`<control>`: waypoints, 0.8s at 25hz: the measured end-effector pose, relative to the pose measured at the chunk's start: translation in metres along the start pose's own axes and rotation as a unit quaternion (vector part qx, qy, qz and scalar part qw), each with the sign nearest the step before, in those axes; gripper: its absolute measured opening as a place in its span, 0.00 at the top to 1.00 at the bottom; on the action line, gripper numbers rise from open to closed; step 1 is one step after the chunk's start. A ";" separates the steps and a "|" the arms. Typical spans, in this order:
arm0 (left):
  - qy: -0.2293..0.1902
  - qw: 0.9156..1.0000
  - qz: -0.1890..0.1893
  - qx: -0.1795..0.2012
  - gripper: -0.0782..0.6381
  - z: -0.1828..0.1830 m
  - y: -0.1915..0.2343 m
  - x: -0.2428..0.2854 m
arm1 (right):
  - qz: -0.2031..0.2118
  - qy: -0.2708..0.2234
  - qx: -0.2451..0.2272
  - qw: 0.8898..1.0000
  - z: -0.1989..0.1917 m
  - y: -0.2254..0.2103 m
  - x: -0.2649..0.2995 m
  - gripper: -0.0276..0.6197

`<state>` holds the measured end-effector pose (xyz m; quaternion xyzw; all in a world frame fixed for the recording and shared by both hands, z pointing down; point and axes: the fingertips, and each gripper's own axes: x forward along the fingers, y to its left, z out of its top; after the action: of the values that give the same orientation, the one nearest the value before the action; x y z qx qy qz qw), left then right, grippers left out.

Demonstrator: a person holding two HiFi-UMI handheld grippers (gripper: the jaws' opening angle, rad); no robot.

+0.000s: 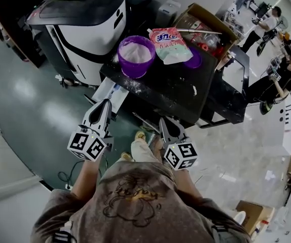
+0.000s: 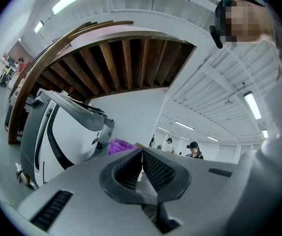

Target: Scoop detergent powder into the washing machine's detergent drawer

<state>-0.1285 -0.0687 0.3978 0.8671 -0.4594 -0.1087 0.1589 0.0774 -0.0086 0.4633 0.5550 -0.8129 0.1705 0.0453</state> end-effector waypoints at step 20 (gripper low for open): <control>-0.018 0.999 0.017 0.033 0.86 0.036 0.022 0.078 | 0.031 -0.023 0.004 0.999 0.052 -0.047 0.082 0.96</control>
<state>-0.1142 -0.1515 0.3698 0.8620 -0.4800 -0.1066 0.1231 0.0955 -0.1131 0.4469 0.5335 -0.8299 0.1624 0.0190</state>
